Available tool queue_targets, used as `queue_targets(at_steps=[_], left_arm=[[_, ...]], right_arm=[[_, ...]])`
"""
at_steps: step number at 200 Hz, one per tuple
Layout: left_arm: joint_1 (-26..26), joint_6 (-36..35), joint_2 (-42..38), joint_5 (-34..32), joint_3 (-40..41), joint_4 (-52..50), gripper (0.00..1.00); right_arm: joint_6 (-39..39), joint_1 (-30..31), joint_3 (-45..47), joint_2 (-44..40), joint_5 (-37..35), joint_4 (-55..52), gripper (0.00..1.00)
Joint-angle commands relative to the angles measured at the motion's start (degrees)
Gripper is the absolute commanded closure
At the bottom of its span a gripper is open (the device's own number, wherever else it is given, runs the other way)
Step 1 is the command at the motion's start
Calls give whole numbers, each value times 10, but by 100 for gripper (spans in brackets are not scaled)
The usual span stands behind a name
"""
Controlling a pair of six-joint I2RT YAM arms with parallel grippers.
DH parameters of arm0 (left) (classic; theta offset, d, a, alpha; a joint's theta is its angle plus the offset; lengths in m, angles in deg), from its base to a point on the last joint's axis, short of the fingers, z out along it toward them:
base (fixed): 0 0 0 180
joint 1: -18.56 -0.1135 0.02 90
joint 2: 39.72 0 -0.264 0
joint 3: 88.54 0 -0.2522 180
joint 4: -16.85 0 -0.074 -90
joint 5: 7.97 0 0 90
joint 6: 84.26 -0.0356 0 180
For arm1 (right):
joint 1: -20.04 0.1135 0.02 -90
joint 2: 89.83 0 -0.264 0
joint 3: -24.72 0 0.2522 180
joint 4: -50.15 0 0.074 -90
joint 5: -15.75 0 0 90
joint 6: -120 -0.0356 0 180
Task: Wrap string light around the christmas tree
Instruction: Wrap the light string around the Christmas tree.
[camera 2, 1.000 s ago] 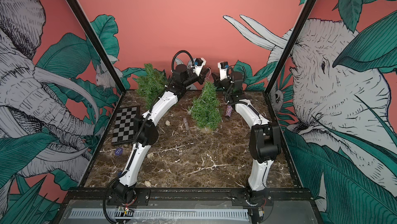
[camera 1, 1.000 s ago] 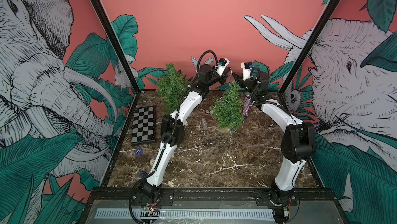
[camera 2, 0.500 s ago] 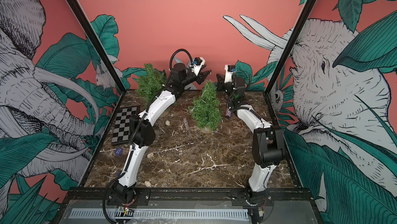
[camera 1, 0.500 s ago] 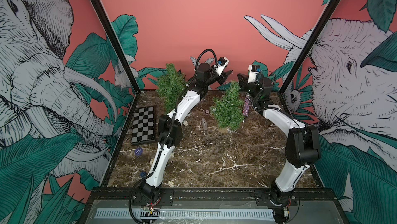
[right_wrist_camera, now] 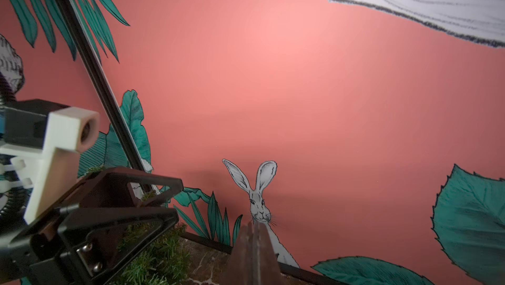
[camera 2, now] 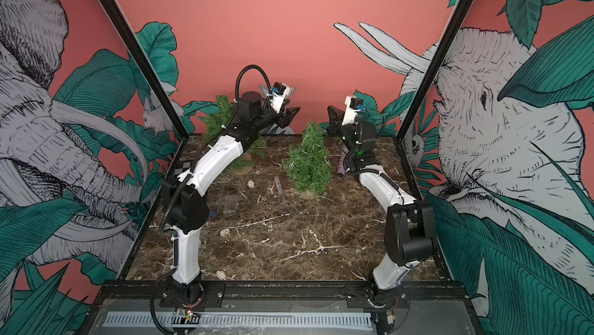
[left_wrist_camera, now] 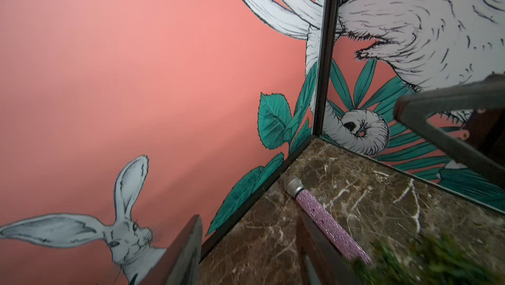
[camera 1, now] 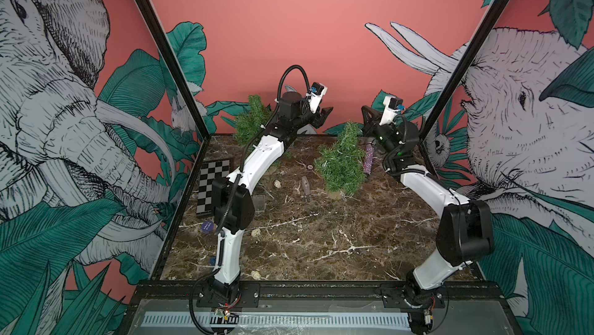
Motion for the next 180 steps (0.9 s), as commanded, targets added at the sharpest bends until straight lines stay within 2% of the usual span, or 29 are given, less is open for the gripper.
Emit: queue_targets(at_steps=[1, 25, 49, 77, 101, 120, 149, 180], left_arm=[[2, 21, -66, -7, 62, 1, 43], [3, 28, -105, 0, 108, -13, 43], [12, 36, -134, 13, 135, -41, 42], [41, 3, -161, 5, 167, -76, 41], [51, 3, -183, -10, 197, -94, 41], [50, 4, -207, -41, 225, -110, 40], [50, 4, -232, -69, 249, -141, 40], [51, 25, -244, -79, 250, -167, 40]], right_arm=[[19, 0, 18, -43, 21, 31, 100], [67, 1, 47, -78, 4, -17, 100], [77, 1, 64, -87, -5, -38, 100], [66, 1, 66, -83, -39, -76, 100], [97, 1, 50, -90, -100, -159, 78], [132, 2, 62, -112, -145, -225, 67], [162, 2, 101, -152, -153, -277, 59], [189, 1, 109, -174, -165, -342, 55]])
